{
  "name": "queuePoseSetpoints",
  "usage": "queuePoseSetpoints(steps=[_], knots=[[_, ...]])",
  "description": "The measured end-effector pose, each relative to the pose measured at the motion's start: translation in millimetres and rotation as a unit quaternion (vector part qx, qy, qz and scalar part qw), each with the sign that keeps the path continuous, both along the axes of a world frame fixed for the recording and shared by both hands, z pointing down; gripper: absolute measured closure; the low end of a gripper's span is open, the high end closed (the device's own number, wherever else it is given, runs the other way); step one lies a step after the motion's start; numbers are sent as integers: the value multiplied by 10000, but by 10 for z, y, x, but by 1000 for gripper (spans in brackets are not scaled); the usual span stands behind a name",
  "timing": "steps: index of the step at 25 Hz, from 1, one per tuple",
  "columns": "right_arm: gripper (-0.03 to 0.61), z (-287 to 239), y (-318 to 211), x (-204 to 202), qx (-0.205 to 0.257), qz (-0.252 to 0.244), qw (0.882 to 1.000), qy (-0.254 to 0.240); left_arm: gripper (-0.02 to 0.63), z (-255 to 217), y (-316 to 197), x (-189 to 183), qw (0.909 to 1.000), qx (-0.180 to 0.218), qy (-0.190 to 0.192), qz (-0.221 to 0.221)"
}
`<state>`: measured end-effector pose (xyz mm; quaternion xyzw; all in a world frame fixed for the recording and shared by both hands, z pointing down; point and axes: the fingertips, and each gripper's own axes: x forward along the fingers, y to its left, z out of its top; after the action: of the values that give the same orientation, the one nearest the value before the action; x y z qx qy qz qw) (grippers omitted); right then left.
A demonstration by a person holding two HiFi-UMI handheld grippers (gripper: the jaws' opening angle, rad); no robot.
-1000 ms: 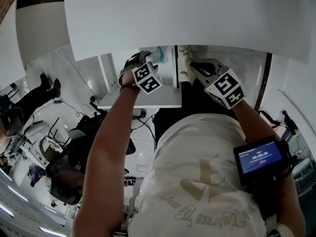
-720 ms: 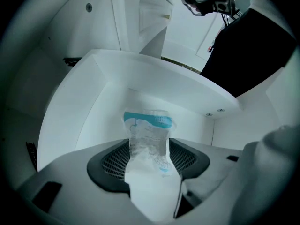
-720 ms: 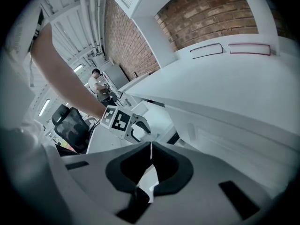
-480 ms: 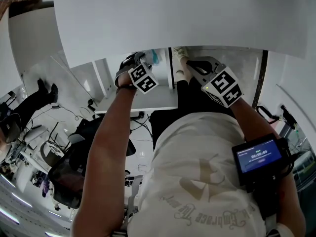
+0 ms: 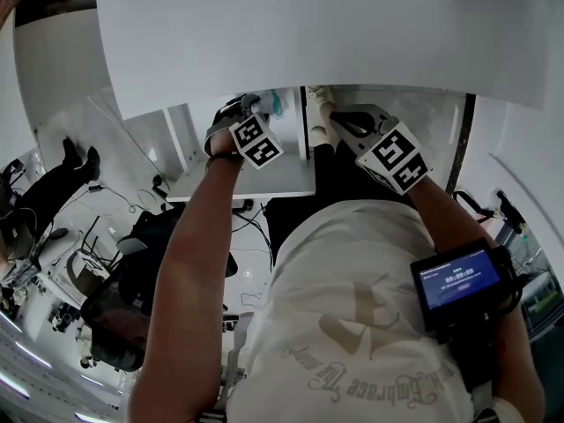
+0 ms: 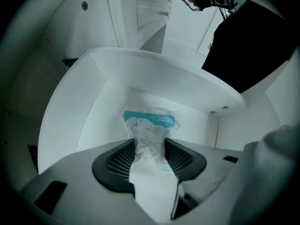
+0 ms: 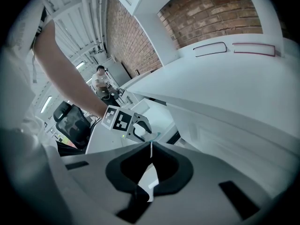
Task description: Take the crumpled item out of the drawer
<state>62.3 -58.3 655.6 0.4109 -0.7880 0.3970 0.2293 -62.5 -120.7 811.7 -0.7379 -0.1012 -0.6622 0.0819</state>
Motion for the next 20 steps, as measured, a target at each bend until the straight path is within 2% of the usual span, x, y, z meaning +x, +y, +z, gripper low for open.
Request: queuePoseSetpoints(steps=[3,7,20], knots=[[551,-10,8,-51,39,-139,9999,30,397,-27,30,-10,10000,17,25,30],[551,-24,-11,-101,75,-229,9997,7,399,-99,41,17,9997,-36,128,-197],[551,-95,-61,-378,208,-783,9967,-87,399,-361,133,-29,9995,62,274,-162]])
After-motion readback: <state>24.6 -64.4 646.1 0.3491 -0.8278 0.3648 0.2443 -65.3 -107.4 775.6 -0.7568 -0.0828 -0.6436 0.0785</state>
